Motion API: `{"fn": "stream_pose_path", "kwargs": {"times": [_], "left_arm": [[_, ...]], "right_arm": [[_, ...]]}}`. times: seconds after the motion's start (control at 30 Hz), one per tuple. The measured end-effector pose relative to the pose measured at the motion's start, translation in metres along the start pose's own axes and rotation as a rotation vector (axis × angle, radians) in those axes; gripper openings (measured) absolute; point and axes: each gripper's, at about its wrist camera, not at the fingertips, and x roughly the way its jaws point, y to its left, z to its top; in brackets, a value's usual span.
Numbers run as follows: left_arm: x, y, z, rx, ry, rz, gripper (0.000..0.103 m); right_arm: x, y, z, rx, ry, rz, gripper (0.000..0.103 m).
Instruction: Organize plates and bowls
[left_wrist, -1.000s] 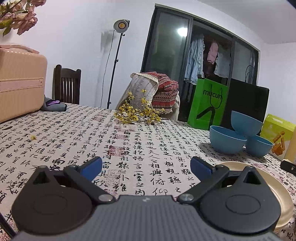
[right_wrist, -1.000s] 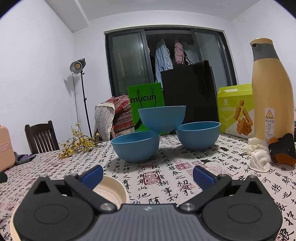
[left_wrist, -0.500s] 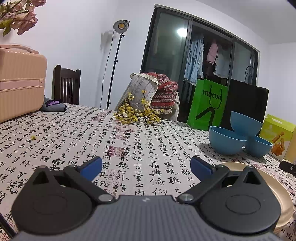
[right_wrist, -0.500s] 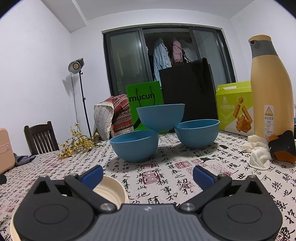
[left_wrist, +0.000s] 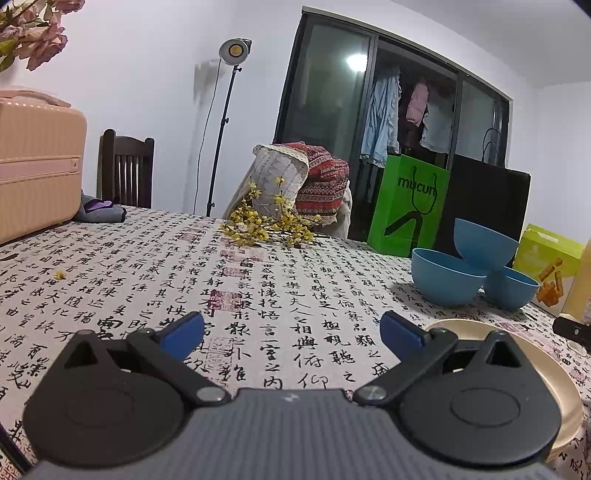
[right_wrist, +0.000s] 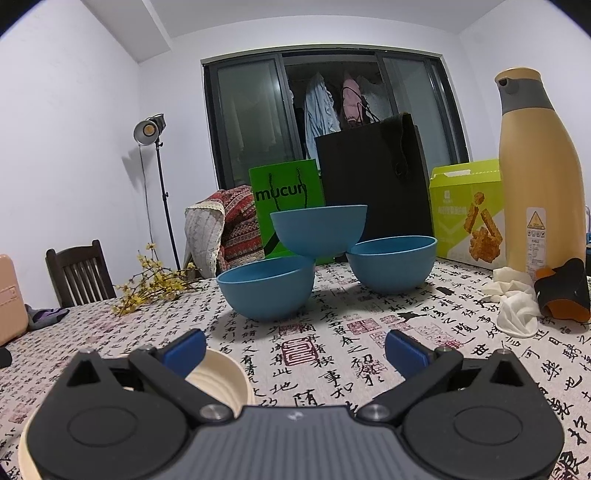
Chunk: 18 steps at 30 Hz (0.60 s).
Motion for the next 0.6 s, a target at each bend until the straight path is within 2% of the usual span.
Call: {"fn": "stream_pose_path", "kwargs": {"times": [0.33,0.6], "left_arm": [[0.0023,-0.0036,-0.0003,0.021,0.009,-0.008,0.103],[-0.0009,-0.0050,0.0000,0.016,-0.008,0.039,0.103]], "right_arm": [[-0.0020,-0.0008,-0.0006,0.008,-0.006,-0.004,0.103],[0.0002,-0.0019,0.0013,0.009,0.023,0.012,0.103]]}}
